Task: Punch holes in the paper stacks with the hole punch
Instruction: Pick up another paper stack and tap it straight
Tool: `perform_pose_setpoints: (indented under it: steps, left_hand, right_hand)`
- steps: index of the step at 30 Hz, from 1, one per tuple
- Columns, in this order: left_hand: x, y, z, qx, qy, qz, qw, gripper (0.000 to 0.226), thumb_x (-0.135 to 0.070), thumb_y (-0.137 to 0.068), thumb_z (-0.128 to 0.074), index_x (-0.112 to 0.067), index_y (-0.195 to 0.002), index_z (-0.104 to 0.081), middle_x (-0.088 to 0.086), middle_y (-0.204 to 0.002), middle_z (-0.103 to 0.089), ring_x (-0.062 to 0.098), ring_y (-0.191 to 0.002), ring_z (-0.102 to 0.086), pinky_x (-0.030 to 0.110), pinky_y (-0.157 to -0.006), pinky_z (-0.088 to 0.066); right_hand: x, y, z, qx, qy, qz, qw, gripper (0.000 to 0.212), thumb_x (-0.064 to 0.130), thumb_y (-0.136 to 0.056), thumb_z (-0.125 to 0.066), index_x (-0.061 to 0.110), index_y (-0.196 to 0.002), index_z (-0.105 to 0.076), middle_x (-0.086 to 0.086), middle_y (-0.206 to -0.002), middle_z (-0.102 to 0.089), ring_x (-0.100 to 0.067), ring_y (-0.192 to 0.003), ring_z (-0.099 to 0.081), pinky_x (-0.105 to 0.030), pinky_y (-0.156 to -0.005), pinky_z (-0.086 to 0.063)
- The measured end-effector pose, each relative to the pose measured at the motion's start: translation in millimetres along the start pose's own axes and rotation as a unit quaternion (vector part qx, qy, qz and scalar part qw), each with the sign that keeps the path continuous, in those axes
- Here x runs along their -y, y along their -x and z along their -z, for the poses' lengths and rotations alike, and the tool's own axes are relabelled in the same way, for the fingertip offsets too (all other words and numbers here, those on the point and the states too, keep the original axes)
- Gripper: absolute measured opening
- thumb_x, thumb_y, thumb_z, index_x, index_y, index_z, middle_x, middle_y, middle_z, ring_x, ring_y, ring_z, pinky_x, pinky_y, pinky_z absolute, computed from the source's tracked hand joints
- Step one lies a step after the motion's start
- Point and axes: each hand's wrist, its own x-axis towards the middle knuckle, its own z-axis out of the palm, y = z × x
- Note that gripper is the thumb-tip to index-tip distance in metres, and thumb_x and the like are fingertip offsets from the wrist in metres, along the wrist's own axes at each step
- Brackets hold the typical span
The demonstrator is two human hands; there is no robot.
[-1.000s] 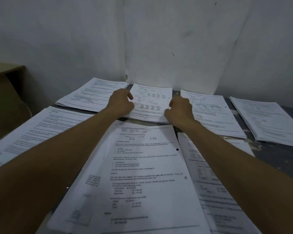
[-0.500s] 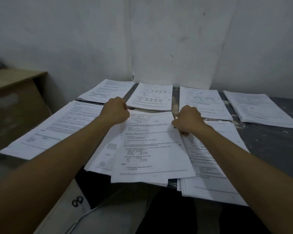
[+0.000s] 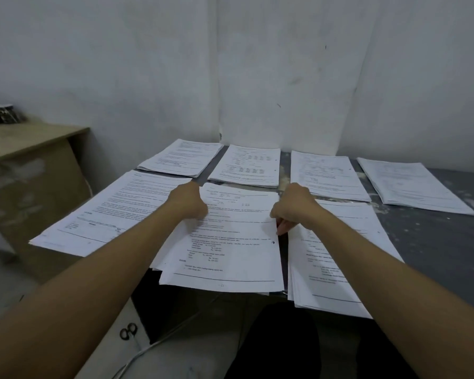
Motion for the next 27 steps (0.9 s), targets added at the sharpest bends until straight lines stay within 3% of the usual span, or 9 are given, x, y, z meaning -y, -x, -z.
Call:
perform_pose_setpoints:
  steps: [5, 8, 9, 12, 15, 17, 20, 23, 27]
  left_hand:
    - [6.3, -3.8, -13.1, -0.056, -0.034, -0.016, 0.998, 0.02, -0.019, -0.088, -0.07, -0.014, -0.106, -0.063, 0.003, -0.109, -0.066, 0.021, -0.093, -0.061, 0.029, -0.072, -0.046]
    - [9.2, -5.1, -19.5, -0.099, -0.03, -0.014, 0.995, 0.02, -0.023, -0.093, -0.067, -0.015, -0.111, -0.065, 0.003, -0.108, -0.067, 0.021, -0.089, -0.059, 0.031, -0.071, -0.044]
    - [9.9, -5.5, -20.4, -0.109, -0.033, -0.016, 0.993, 0.02, -0.025, -0.094, -0.067, -0.016, -0.111, -0.064, 0.003, -0.107, -0.067, 0.022, -0.087, -0.057, 0.031, -0.071, -0.043]
    - [10.6, -8.6, -21.0, -0.128, -0.044, -0.025, 0.99, 0.021, -0.029, -0.095, -0.065, -0.016, -0.111, -0.062, 0.004, -0.106, -0.066, 0.024, -0.088, -0.06, 0.032, -0.07, -0.042]
    - [10.1, -12.0, -20.8, -0.136, -0.041, -0.031, 0.989, 0.026, -0.032, -0.095, -0.066, -0.015, -0.113, -0.06, 0.005, -0.102, -0.065, 0.025, -0.088, -0.062, 0.033, -0.068, -0.042]
    - [10.5, -14.5, -19.1, -0.133, -0.017, -0.022, 0.991, 0.025, -0.037, -0.095, -0.064, -0.015, -0.107, -0.061, 0.004, -0.099, -0.064, 0.025, -0.087, -0.061, 0.032, -0.068, -0.042]
    - [8.8, -19.8, -12.7, -0.112, -0.007, 0.003, 0.994, 0.03, -0.041, -0.1, -0.052, -0.013, -0.097, -0.062, 0.004, -0.096, -0.066, 0.025, -0.085, -0.061, 0.033, -0.07, -0.044]
    - [8.4, -20.9, -2.8, -0.123, -0.019, 0.0, 0.992, 0.031, -0.037, -0.102, -0.045, -0.013, -0.087, -0.057, 0.005, -0.09, -0.064, 0.025, -0.078, -0.057, 0.034, -0.066, -0.041]
    - [27.7, -21.2, 17.6, -0.196, -0.04, -0.008, 0.98, 0.027, -0.028, -0.099, -0.045, -0.01, -0.086, -0.06, 0.006, -0.083, -0.06, 0.025, -0.073, -0.053, 0.033, -0.064, -0.038]
  right_hand:
    - [3.2, 2.4, -3.2, -0.005, 0.062, -0.003, 0.998, 0.027, -0.006, -0.08, -0.065, -0.007, -0.105, -0.055, -0.022, -0.065, -0.071, -0.033, -0.054, -0.072, -0.044, -0.067, -0.063]
    - [6.8, 4.3, -7.7, -0.023, 0.109, 0.031, 0.993, 0.051, -0.013, -0.077, -0.058, -0.003, -0.124, -0.04, -0.023, -0.097, -0.068, -0.033, -0.048, -0.069, -0.043, -0.051, -0.06]
    - [7.5, 4.9, -8.7, -0.035, 0.13, 0.047, 0.99, 0.042, -0.013, -0.076, -0.058, -0.002, -0.114, -0.044, -0.02, -0.104, -0.065, -0.033, -0.045, -0.068, -0.043, -0.049, -0.06]
    - [9.1, 8.3, -11.7, -0.056, 0.192, 0.071, 0.977, 0.02, -0.01, -0.072, -0.058, 0.004, -0.084, -0.049, -0.019, -0.084, -0.064, -0.032, -0.047, -0.068, -0.041, -0.05, -0.06]
    - [12.4, 5.9, -15.7, -0.096, 0.279, 0.088, 0.951, 0.033, 0.0, -0.072, -0.065, 0.005, -0.104, -0.058, -0.022, -0.124, -0.057, -0.026, -0.071, -0.062, -0.03, -0.053, -0.048]
    - [14.6, 1.3, -20.1, -0.112, 0.322, 0.134, 0.93, 0.031, 0.016, -0.076, -0.071, 0.013, -0.106, -0.064, -0.018, -0.14, -0.049, -0.025, -0.086, -0.057, -0.027, -0.064, -0.043]
    - [16.4, -6.1, -33.5, -0.061, 0.287, 0.229, 0.928, 0.046, 0.048, -0.083, -0.072, 0.025, -0.122, -0.065, 0.002, -0.127, -0.061, -0.024, -0.123, -0.051, -0.038, -0.097, -0.039]
    - [28.4, -10.8, -53.6, -0.013, 0.259, 0.263, 0.929, 0.059, 0.057, -0.085, -0.066, 0.029, -0.136, -0.057, 0.005, -0.142, -0.054, -0.02, -0.129, -0.049, -0.038, -0.1, -0.04]
    - [51.8, -26.2, -85.1, -0.016, 0.233, 0.288, 0.929, 0.055, 0.048, -0.09, -0.064, 0.024, -0.138, -0.055, 0.001, -0.139, -0.056, -0.022, -0.126, -0.051, -0.036, -0.098, -0.042]
